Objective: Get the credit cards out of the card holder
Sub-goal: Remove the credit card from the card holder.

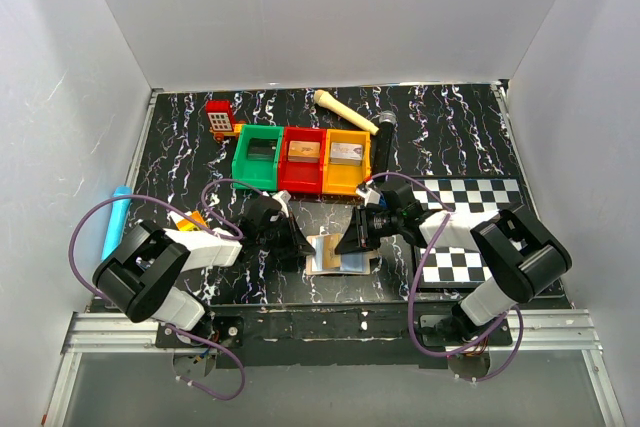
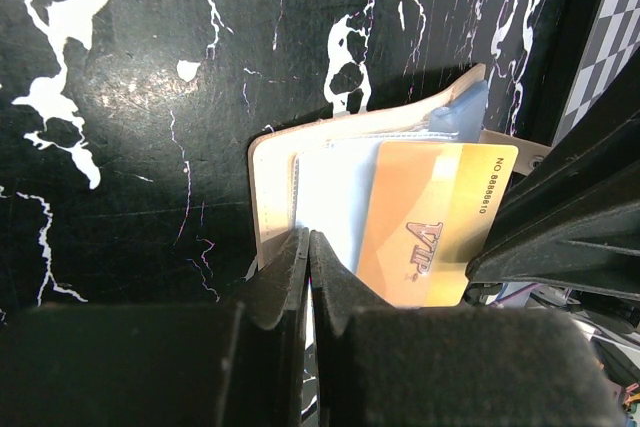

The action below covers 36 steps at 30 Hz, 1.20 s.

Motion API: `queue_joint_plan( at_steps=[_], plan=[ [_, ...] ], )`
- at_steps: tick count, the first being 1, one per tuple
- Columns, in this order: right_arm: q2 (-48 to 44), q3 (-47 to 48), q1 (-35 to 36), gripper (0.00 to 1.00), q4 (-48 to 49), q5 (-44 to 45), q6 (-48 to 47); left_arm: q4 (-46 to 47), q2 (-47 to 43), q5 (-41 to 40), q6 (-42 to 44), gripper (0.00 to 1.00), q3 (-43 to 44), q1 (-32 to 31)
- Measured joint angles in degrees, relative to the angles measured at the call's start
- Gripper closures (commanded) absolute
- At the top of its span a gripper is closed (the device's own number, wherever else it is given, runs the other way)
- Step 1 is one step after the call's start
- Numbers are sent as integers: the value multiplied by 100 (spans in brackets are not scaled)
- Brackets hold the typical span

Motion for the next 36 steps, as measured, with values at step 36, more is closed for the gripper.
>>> queue_joint_plan(
  at_steps=[36],
  plan=[
    [-894,2,-297,99,-1683,369,-367,109,-157,-111,-31,83,-164,0]
  ],
)
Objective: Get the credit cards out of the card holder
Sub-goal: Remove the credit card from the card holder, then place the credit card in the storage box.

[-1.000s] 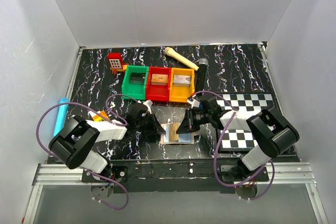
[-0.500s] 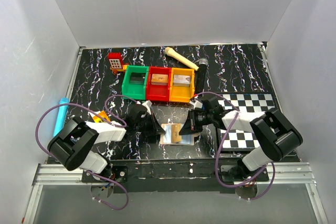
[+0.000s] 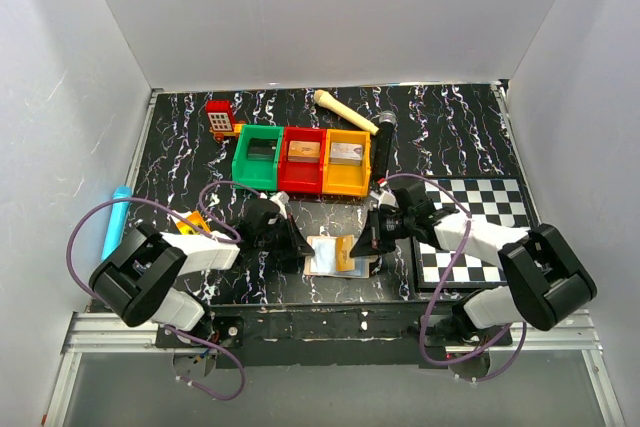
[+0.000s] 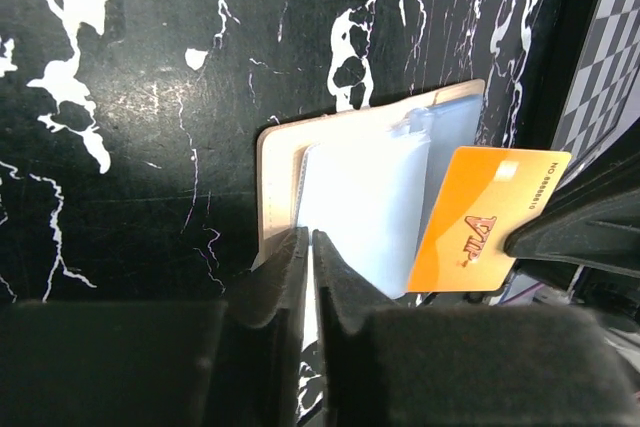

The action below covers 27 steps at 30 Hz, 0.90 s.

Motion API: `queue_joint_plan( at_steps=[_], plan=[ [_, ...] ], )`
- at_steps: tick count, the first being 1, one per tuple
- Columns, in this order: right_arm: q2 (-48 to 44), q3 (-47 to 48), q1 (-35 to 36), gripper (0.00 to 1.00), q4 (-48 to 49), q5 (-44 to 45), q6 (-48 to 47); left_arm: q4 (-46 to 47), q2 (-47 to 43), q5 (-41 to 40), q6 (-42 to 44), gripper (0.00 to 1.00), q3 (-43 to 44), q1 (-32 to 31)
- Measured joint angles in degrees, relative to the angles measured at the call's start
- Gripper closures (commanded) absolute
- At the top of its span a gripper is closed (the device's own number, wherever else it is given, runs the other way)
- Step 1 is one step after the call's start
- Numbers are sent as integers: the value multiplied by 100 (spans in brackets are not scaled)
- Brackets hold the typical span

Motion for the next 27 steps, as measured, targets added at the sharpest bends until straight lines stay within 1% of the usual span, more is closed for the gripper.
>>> queue_joint_plan(
  at_steps=[3,6,9,13,18,22,23,25,27],
  plan=[
    [-170,9,-31,99,-321,68,-57,-17,-72,26,11,66,2,-4],
    [-332,96,-48,99,-680,142,-90,-118,-258,-7,42,55,0,-4],
    [-549,289,-68,99,-1045,260,-138,-315,-503,-114,74,48,-4,-7],
    [-883,538,-74,99,-1445,452,-295,-807,-999,-341,149,41,13,-4],
    [-1473,1023,-74,99,-2092,769,-693,-1572,-1862,-671,299,39,376,0],
    [-1836,1419,-72,99,-2472,632,-1110,-1812,-2608,-826,461,40,557,24],
    [-1895,1513,-72,99,-2538,498,-1209,-1781,-2828,-826,520,41,529,35],
    [-1978,1698,-72,99,-2645,160,-1414,-1401,-3368,-710,629,42,273,50],
    [-2024,1862,-66,99,-2732,-243,-1580,-715,-4006,-483,669,37,-249,68]
  ],
)
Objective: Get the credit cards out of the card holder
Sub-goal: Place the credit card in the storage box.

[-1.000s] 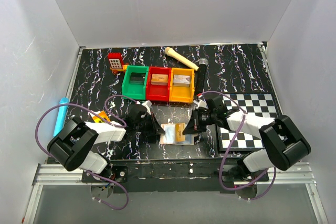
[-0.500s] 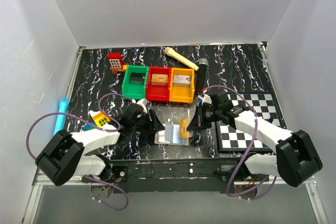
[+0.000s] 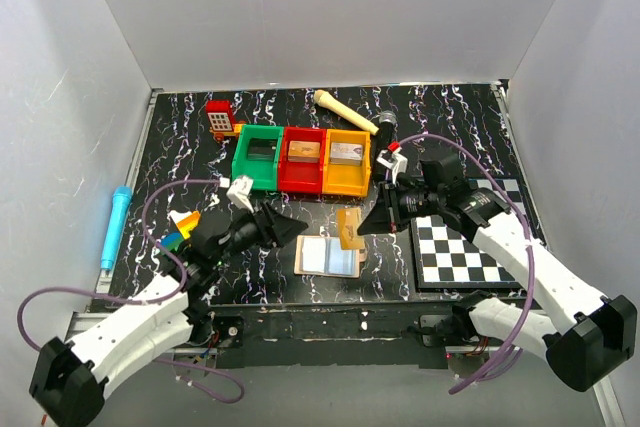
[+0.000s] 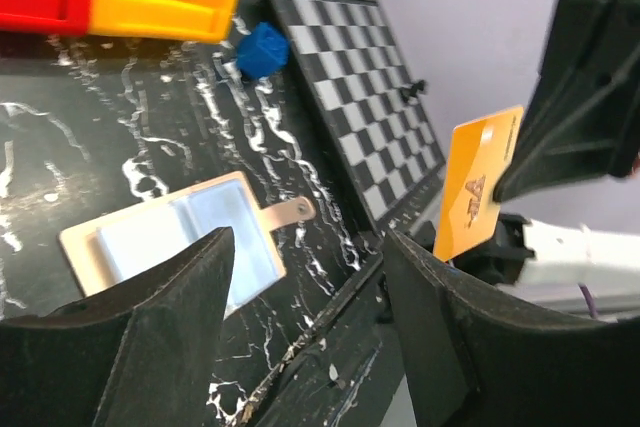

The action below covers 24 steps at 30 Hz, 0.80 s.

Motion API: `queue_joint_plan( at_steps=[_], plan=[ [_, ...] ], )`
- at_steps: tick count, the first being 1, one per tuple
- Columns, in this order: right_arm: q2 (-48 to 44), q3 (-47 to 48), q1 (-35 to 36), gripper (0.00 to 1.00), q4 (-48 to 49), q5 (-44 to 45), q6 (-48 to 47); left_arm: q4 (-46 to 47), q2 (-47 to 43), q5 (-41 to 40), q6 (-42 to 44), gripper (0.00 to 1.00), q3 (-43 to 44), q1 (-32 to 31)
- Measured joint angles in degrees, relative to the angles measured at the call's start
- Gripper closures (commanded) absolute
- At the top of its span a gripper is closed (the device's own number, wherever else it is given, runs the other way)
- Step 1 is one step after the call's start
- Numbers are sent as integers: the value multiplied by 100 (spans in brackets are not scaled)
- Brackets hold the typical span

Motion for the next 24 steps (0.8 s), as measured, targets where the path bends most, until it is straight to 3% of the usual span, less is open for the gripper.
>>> queue_joint_plan(
  at_steps=[5,13,24],
  plan=[
    [0,363,76,99,-210,-813,-291,940,-623,704,46,41,-645,11],
    [308,507,400,99,-249,-1414,-339,2653,92,2175,-140,51,-664,11],
    [365,514,669,99,17,-1432,-94,4041,289,2500,-586,61,-922,11]
  ],
)
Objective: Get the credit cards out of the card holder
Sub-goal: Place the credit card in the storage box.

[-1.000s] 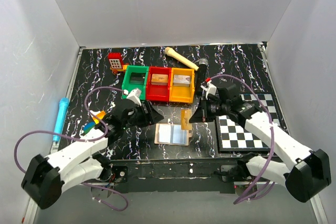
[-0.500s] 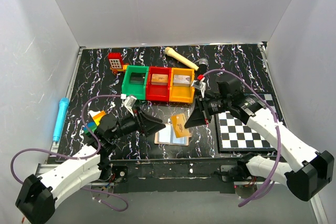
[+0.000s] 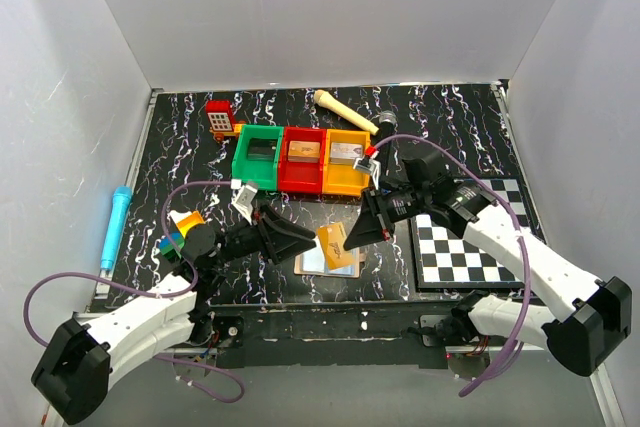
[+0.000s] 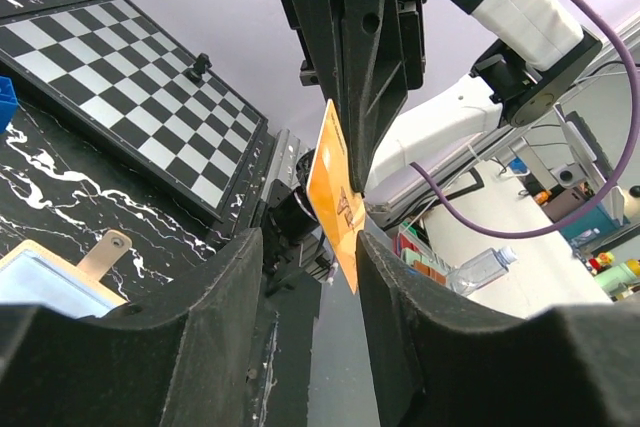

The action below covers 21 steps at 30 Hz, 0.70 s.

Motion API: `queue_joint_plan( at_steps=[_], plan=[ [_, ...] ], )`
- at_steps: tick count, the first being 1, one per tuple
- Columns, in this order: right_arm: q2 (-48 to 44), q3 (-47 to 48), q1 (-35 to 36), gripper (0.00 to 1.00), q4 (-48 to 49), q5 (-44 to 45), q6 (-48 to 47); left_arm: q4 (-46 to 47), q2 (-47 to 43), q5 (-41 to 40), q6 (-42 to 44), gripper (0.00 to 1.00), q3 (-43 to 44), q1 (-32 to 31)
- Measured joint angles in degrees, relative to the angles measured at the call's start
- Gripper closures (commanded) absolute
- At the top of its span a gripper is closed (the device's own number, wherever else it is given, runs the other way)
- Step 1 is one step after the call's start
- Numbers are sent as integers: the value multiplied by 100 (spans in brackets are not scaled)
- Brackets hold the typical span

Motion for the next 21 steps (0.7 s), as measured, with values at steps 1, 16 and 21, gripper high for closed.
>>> queue_joint_plan(
  at_steps=[1,16,21],
  plan=[
    [28,11,7,99,35,7,28,44,0,4,-22,62,-24,0],
    [295,155,116,99,216,92,140,321,201,39,-197,69,-203,-155],
    [299,203,133,99,214,96,140,382,302,39,-199,68,-203,-249]
  ],
)
